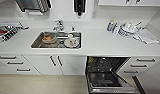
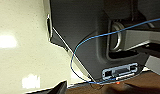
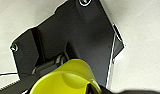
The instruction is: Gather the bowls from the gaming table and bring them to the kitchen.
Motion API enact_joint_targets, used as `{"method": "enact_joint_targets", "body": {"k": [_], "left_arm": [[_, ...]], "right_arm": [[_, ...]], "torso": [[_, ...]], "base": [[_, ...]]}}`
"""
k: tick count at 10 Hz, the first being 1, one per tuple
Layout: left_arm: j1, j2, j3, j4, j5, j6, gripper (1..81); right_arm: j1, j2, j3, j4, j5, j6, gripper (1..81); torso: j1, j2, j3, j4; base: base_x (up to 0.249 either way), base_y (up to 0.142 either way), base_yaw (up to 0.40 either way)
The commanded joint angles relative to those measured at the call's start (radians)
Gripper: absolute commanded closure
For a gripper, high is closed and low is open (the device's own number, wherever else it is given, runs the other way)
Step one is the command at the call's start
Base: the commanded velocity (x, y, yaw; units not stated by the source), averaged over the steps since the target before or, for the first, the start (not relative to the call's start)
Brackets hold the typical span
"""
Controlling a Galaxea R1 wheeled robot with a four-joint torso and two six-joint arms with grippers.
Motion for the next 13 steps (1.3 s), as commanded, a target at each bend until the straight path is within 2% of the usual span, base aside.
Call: {"method": "enact_joint_targets", "body": {"k": [1,4,6,7,10,13], "left_arm": [[-0.017,-0.016,-0.013,0.003,0.05,0.003,1.0],[-0.004,-0.01,-0.013,0.003,0.068,0.003,1.0],[0.021,0.011,-0.013,0.004,0.132,0.005,1.0],[0.033,0.017,-0.013,0.001,0.146,0.005,1.0],[0.055,0.025,-0.014,0.0,0.148,0.003,1.0],[0.076,0.036,-0.014,0.0,0.18,0.003,1.0]], "right_arm": [[0.121,-0.401,0.599,0.002,-0.048,0.077,81.1],[0.226,-0.583,0.834,0.005,-0.051,0.108,81.1],[0.327,-0.673,0.961,0.03,-0.066,0.115,81.1],[0.391,-0.712,1.033,0.04,-0.119,0.116,81.1],[0.615,-0.734,1.133,0.103,-0.261,0.118,81.1],[0.772,-0.64,1.087,0.154,-0.367,0.118,81.1]], "torso": [[0.0,0.0,0.0,0.0],[0.0,0.0,0.0,0.0],[0.0,0.0,0.0,0.0],[0.0,0.0,0.0,0.0],[0.0,0.0,0.0,0.0],[0.0,0.0,0.0,0.0]], "base": [[0.0,0.0,0.0],[0.0,0.0,0.0],[0.0,0.0,0.0],[0.0,0.0,0.0],[0.0,0.0,0.0],[0.0,0.0,0.0]]}}
